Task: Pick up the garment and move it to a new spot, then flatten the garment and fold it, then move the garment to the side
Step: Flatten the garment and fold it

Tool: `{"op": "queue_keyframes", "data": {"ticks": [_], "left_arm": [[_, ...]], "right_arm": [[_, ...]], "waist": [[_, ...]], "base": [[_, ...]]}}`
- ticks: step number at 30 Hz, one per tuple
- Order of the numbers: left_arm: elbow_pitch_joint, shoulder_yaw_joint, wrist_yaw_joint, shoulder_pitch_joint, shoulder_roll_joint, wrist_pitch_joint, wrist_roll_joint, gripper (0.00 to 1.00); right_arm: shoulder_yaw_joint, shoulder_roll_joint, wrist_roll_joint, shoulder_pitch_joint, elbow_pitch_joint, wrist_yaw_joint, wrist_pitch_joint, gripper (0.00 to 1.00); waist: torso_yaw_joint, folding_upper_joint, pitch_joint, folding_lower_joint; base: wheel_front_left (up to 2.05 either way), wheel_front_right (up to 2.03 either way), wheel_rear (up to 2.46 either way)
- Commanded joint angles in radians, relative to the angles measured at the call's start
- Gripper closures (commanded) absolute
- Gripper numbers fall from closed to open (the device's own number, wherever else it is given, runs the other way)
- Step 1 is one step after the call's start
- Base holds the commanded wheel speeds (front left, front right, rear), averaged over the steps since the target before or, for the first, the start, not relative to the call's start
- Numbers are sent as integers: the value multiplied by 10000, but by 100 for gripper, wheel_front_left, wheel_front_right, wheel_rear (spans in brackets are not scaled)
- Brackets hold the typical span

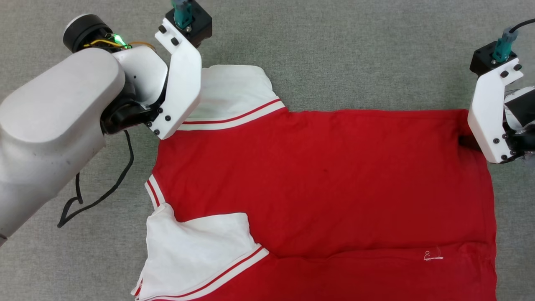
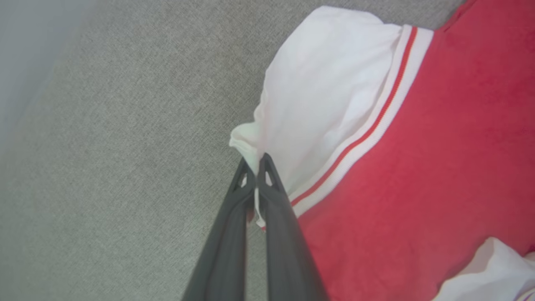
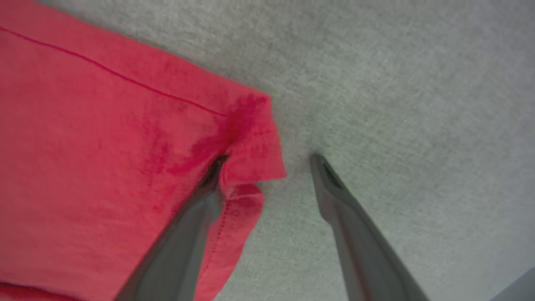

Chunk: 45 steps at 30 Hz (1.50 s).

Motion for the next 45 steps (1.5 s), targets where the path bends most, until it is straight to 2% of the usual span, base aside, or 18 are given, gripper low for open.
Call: {"op": "queue_keyframes", "data": {"ticks": [1, 4, 5, 6, 14, 20, 21, 25, 38, 42, 45], "left_arm": [[35, -10, 1, -98, -28, -76, -21, 100], [149, -31, 1, 28, 46, -198, -65, 100], [201, -39, 1, 98, 60, -259, -85, 100], [237, -42, 1, 156, 67, -296, -87, 100], [567, -51, 1, 1031, 95, -1433, -388, 100], [267, -54, 1, 2148, 427, -2378, -613, 100], [103, -56, 1, 2509, 612, -2676, -637, 100], [-325, -54, 12, 3201, 899, -3265, -736, 100], [-2681, -55, 819, 6179, 1934, -3482, -459, 100], [-3020, -53, 1122, 7225, 2111, -3684, -605, 100], [-2923, -55, 1270, 7892, 2041, -3900, -713, 100]], "right_arm": [[347, 319, 116, 528, 189, -1, -68, 0], [719, 309, 274, 677, 342, 1, -243, 2], [866, 275, 290, 655, 300, 13, -371, 78], [933, 228, 361, 609, 268, 12, -529, 100], [1507, -187, 851, 409, -88, -2, -2376, 100], [2034, -586, 1288, 926, -496, -2, -3860, 100], [2168, -800, 1375, 1115, -641, -2, -4333, 100], [2394, -1226, 1634, 1669, -853, -2, -5046, 100], [2275, -2155, 2328, 4417, -1449, -2, -7124, 100], [1995, -2245, 2575, 5445, -1551, -2, -7532, 100], [1842, -2106, 2621, 6047, -1429, -2, -7643, 100]], "waist": [[-2, 0, 23, 0], [-33, 0, 7, 0], [-50, 0, -32, 0], [-70, 0, -84, 0], [-213, 0, -1237, 0], [-262, 0, -2348, 0], [-243, 0, -2645, 0], [-144, 0, -3127, 0], [371, 0, -4080, 0], [425, 0, -4122, 0], [389, 0, -4057, 0]], "base": [[0, 0, 0], [0, 0, 0], [0, 0, 0], [0, 0, 0], [0, 0, 0], [0, 0, 0], [0, 0, 0], [0, 0, 0], [0, 0, 0], [0, 0, 0], [0, 0, 0]]}}
